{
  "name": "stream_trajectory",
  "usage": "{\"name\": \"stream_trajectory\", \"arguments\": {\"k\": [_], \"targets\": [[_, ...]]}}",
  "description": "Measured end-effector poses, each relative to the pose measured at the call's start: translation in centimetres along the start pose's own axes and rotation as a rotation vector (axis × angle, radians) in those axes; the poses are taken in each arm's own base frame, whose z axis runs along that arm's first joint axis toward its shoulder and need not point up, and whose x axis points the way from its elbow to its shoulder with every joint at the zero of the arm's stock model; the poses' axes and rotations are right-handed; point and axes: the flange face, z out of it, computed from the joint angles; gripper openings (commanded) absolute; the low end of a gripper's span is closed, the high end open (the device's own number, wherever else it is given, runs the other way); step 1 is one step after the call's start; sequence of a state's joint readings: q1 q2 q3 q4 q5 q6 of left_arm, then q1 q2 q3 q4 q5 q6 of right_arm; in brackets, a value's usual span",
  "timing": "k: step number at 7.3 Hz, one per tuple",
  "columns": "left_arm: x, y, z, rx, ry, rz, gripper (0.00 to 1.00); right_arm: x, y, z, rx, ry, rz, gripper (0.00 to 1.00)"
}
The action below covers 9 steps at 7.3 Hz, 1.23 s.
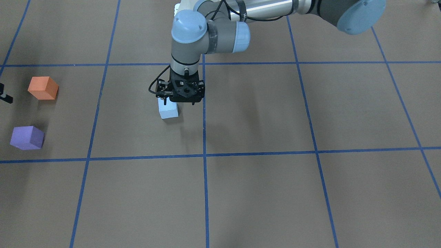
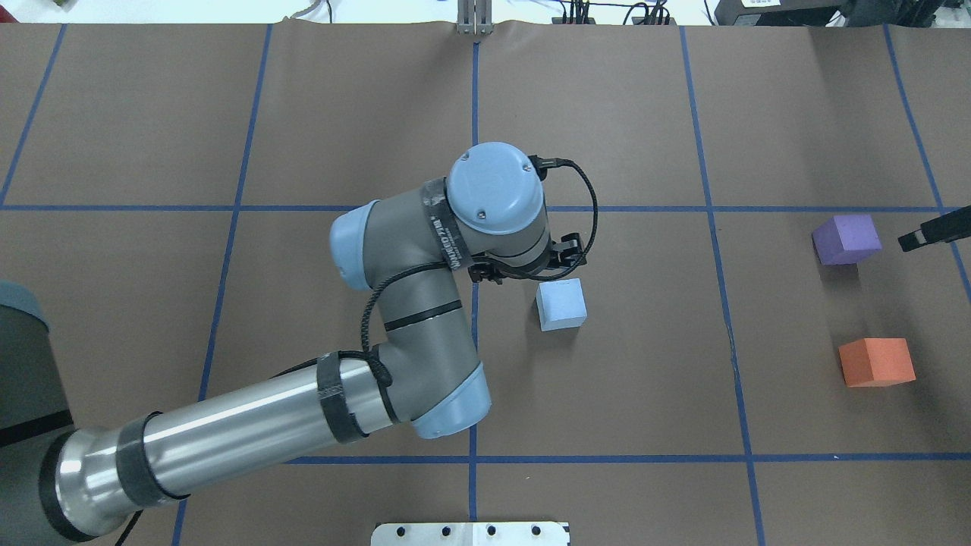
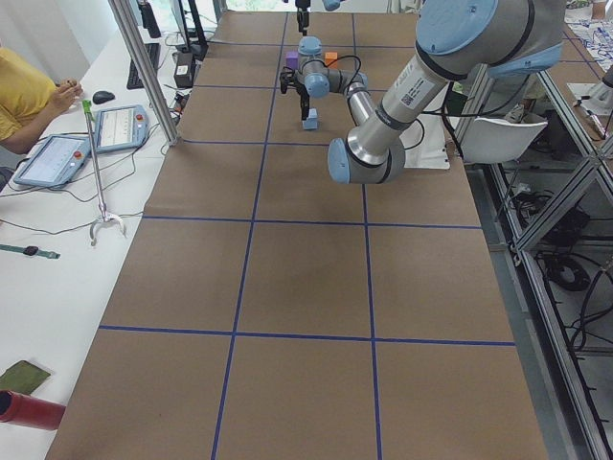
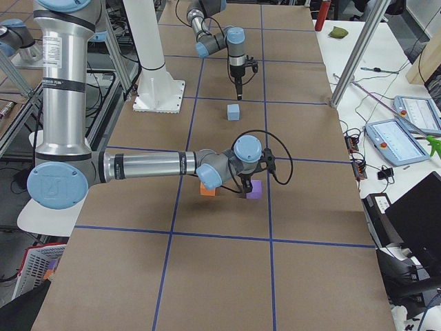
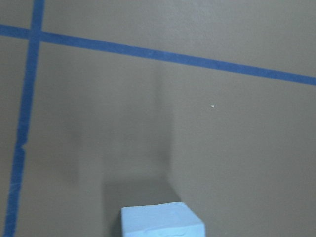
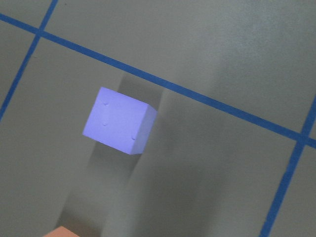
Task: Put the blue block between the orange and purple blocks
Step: 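Release the light blue cube and withdraw the left gripper while the right arm approaches, then lower the right gripper onto the light blue cube and grasp it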
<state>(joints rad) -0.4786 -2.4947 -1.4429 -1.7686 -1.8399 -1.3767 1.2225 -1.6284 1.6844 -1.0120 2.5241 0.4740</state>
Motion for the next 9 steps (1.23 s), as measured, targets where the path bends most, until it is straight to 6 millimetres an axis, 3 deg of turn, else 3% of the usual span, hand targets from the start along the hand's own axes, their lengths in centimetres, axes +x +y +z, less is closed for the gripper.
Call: {"name": "stream_trajectory", "arguments": {"k": [3,5,7,9], "targets": [[-14.7,1.8,-4.4,0.029,0.005,0.067,1.00,-14.5,-2.6,7.9,0.020,-0.075,0.172,1.00],[-21.3,1.1,-7.2,0.028,-0.011,0.067,1.00,-25.0,-1.8,13.3,0.057,-0.092,0.228,1.00],[-24.6,-0.2,-8.2,0.008,-0.028,0.065,1.00,-32.6,-1.6,16.6,0.047,-0.073,0.245,1.00],[-25.3,-0.4,-8.2,0.005,-0.036,0.065,1.00,-38.2,-2.3,18.2,0.024,-0.016,0.252,1.00]]}}
